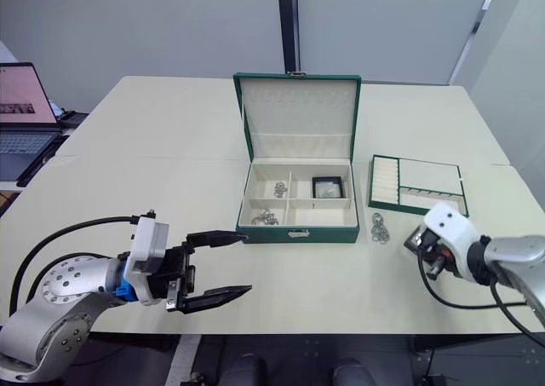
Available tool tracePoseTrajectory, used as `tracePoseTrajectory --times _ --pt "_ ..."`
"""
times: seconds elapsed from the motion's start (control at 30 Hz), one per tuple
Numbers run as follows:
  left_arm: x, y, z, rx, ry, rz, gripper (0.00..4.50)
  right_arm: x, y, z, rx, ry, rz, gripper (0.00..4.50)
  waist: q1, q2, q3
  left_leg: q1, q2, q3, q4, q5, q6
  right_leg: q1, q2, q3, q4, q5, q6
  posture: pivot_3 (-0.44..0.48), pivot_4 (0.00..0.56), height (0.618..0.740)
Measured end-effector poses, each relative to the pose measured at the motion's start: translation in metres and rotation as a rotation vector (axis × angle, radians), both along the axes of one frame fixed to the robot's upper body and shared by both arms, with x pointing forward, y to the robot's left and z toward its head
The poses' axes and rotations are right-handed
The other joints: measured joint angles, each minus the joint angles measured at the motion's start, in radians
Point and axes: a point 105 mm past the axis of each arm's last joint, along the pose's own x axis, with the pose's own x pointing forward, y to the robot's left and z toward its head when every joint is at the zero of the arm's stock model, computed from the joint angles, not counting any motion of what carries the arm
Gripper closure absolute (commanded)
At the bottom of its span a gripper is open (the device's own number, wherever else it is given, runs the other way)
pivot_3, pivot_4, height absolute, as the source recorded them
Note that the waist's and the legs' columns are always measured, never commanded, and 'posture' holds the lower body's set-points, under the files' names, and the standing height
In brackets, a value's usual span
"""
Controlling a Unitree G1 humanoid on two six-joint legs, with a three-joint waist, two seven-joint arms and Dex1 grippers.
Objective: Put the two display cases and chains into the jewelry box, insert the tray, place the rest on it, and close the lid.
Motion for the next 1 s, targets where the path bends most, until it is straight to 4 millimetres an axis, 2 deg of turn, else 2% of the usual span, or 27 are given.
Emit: tracePoseTrajectory --times 0.1,0.2,0.4,0.57,1.0 --pt "0.0 0.006 0.0 0.015 0.003 0.015 0.0 -0.006 0.017 0.022 -0.021 0.003 0.102 4.48 0.001 0.0 0.0 0.0 0.0 0.0 0.0 0.0 0.0 0.0 0.0 0.0 -0.002 0.0 0.0 0.0 0.15 0.74" --pt "0.0 0.01 0.003 0.009 0.003 0.03 0.0 -0.008 0.033 0.033 -0.038 0.025 0.189 4.48 0.0 0.0 0.001 -0.001 0.0 0.0 0.0 0.0 0.0 -0.001 -0.001 0.0 -0.002 0.0 0.0 0.0 0.15 0.74" --pt "-0.003 0.019 0.003 0.018 0.031 0.041 0.0 0.005 0.071 0.056 -0.101 -0.015 0.343 4.48 -0.004 0.001 0.002 -0.001 0.001 0.001 0.0 0.0 0.0 -0.009 -0.001 0.001 0.001 0.0 0.0 0.0 0.15 0.74" --pt "0.002 0.027 0.004 0.037 0.003 0.092 0.0 0.02 0.106 0.057 -0.148 0.005 0.45 4.48 -0.004 0.001 0.002 -0.003 0.001 0.002 0.0 0.0 0.0 -0.013 -0.001 0.002 0.002 0.0 -0.001 0.0 0.15 0.74" --pt "-0.005 0.048 -0.005 0.063 -0.005 0.244 0.0 0.061 0.16 0.04 -0.245 0.033 0.57 4.48 -0.01 0.001 0.002 -0.003 0.002 0.004 0.0 0.0 0.0 -0.016 -0.001 0.002 0.004 0.0 -0.001 0.0 0.15 0.74"
